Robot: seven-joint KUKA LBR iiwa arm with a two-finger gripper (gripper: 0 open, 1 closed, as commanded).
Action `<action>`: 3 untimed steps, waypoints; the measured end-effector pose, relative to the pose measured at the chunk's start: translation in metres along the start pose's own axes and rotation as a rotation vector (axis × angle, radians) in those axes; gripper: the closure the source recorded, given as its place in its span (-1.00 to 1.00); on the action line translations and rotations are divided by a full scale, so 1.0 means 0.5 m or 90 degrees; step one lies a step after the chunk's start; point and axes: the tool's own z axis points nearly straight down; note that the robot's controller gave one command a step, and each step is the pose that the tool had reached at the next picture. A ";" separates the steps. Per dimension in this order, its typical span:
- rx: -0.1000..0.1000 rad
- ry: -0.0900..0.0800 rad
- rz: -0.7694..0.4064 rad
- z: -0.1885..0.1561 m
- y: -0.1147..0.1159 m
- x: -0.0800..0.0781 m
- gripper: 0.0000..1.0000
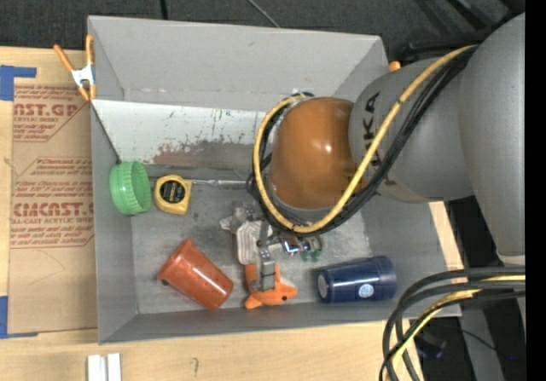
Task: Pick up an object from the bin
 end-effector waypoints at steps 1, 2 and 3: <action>-0.001 -0.006 0.031 -0.024 -0.043 0.037 -1.00; 0.000 -0.006 0.001 0.098 -0.115 0.034 -1.00; 0.000 -0.005 -0.003 0.111 -0.131 0.030 1.00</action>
Offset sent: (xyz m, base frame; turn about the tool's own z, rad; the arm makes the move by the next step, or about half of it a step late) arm -0.0059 -0.0675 -0.0593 -0.0051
